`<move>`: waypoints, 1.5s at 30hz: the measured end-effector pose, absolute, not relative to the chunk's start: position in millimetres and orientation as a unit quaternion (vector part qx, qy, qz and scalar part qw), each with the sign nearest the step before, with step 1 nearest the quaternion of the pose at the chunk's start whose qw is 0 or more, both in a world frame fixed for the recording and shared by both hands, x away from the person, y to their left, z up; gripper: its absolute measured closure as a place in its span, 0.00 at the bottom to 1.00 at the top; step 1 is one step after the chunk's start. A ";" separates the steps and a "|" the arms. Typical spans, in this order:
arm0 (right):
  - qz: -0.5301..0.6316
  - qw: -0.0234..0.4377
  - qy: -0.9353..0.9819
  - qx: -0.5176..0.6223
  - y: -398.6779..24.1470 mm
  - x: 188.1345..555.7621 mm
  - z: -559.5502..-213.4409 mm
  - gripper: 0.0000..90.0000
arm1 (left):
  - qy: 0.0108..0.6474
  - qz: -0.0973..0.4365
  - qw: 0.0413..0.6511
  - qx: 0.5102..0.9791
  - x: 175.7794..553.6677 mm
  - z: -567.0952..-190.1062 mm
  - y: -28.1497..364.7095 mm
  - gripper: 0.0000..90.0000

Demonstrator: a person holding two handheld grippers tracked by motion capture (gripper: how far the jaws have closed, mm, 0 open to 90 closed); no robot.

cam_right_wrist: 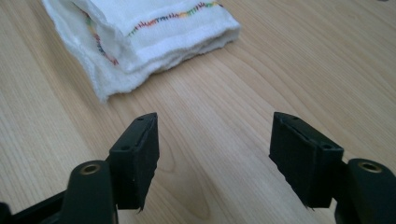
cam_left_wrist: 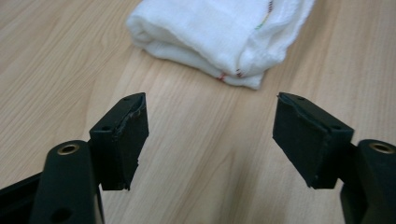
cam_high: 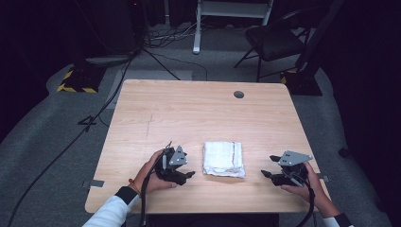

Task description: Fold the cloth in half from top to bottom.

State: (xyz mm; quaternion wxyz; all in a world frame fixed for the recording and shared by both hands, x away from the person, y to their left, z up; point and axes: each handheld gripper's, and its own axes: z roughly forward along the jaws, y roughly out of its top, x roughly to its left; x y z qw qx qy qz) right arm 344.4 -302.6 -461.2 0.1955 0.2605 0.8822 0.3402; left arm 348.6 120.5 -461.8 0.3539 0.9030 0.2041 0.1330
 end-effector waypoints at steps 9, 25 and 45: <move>0.316 0.205 0.885 0.274 -315.6 342.3 -467.1 0.34 | 0.217 0.141 0.335 0.906 345.4 -465.2 137.1 0.24; 0.300 0.209 0.877 0.312 -343.9 340.2 -479.8 0.32 | 0.251 0.151 0.325 0.899 343.5 -473.2 174.6 0.22; 0.355 0.189 0.814 0.419 -396.6 331.6 -501.6 0.27 | 0.297 0.153 0.309 0.891 348.1 -492.0 220.6 0.22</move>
